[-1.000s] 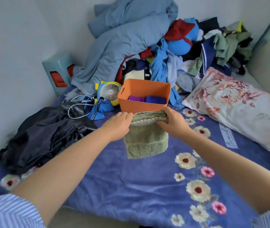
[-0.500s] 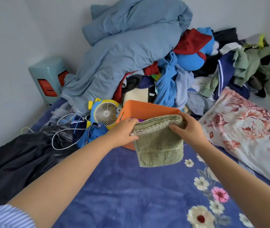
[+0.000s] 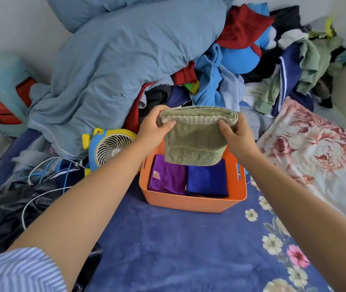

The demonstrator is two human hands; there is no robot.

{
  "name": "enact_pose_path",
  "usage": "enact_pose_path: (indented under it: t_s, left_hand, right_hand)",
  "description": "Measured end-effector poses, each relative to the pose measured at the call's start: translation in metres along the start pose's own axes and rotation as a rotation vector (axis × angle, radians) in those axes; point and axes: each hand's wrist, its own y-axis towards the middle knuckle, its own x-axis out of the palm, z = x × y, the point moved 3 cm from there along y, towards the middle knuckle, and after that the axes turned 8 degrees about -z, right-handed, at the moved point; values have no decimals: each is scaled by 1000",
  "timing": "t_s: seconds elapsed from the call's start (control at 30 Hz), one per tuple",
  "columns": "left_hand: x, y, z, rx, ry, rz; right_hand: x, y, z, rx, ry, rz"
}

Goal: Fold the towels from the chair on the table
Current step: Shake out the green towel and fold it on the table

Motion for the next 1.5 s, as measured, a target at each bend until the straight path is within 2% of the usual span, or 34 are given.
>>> enact_pose_path:
  t_s: [0.13, 0.27, 0.5, 0.6, 0.73, 0.93, 1.0, 1.1, 1.17, 1.23, 1.3, 1.37, 1.5]
  left_hand:
    - [5, 33, -56, -121, 81, 3]
    - [20, 53, -114, -317, 106, 79]
    - [69, 77, -211, -499, 519, 57]
    - [80, 91, -243, -574, 628, 54]
    - [89, 114, -276, -571, 800, 45]
    - [105, 131, -307, -621, 804, 30]
    - [110, 130, -311, -647, 834, 22]
    - [119, 124, -318, -639, 903, -20]
    - [121, 114, -317, -508, 1009, -47]
    - [119, 110, -311, -286, 1172, -59]
    - [120, 105, -320, -190, 1292, -247]
    - [117, 100, -339, -333, 1217, -446]
    - [112, 103, -343, -409, 1238, -538]
  right_hand:
    - [33, 36, 47, 68, 8, -36]
    - [67, 61, 106, 216, 14, -122]
    - [116, 91, 214, 623, -75, -292]
    - [133, 105, 243, 692, -85, -333]
    - [151, 132, 272, 646, -141, -309]
    - [166, 140, 301, 532, -103, -289]
    - [167, 137, 305, 420, -248, -289]
    - [173, 129, 308, 172, -755, -344]
    - [178, 122, 313, 49, -944, -428]
    - [182, 119, 319, 7, -957, -516]
    - [185, 117, 323, 52, -905, -573]
    - [188, 114, 331, 117, -940, -662]
    - [188, 106, 333, 180, -1113, -756]
